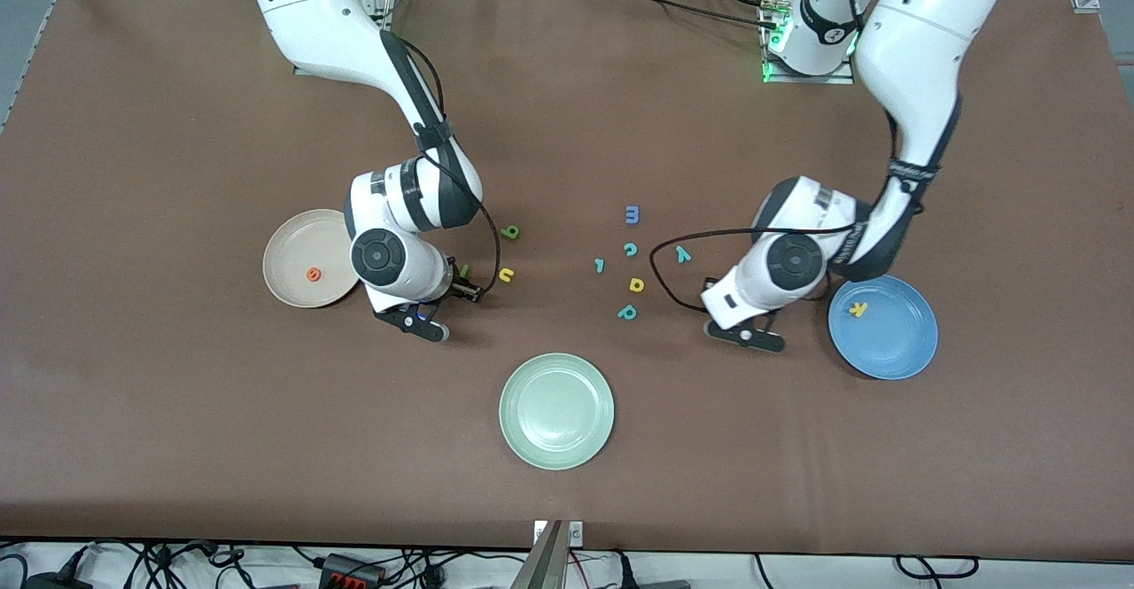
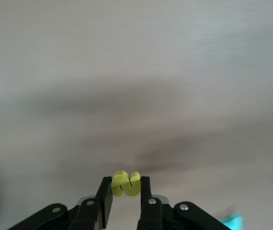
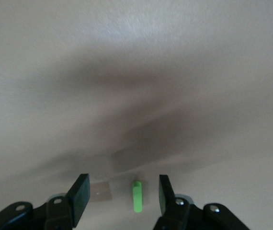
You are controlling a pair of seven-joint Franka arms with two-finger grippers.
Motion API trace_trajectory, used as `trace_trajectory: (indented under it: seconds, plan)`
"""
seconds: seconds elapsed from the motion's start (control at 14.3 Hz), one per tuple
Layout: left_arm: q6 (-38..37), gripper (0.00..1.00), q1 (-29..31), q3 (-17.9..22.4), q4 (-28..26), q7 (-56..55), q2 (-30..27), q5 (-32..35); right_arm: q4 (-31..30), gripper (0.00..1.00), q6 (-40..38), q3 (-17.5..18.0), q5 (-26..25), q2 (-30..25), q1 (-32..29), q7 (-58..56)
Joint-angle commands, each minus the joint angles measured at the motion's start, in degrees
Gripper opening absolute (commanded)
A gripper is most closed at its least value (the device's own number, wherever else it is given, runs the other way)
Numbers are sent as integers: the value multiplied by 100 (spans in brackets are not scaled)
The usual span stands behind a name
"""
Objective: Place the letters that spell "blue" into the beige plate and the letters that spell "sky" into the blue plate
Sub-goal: 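Grasp yellow 2 with the left gripper while the right gripper reaches green 1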
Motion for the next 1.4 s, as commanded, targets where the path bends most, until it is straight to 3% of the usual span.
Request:
trace_trajectory:
  seconds: [0.0,0.21,0.7,0.77,0.84,0.91,1.05,1.19,1.33]
  plan:
    - [-634,10,628,-27,197,835,-215,325,-111,56,27,-16,114,0,93,58]
    - [-706,10,1103,-10,225,1260,-172,562,-163,45,18,-8,123,0,111,58]
    - [-233,11,2124,-19,-12,1936,66,730,-269,41,-69,-8,123,-27,216,49]
    - [-75,21,2151,-10,-30,1937,153,730,-295,40,-87,-8,123,-44,225,41]
    - [-30,51,2186,-10,-21,1937,189,730,-304,38,-78,-8,123,-36,225,32]
    - [-30,100,2238,-19,-21,1937,198,730,-304,37,-78,-8,123,-27,225,23]
    - [-204,100,2213,-97,-30,1928,111,721,-304,25,-87,-8,123,-36,217,-12]
    - [-652,100,2212,-552,-12,1814,-30,713,-287,8,-78,-8,123,-44,199,-12]
    - [-977,100,2204,-1010,-21,1386,-101,686,-251,8,-87,-25,114,-123,147,-65]
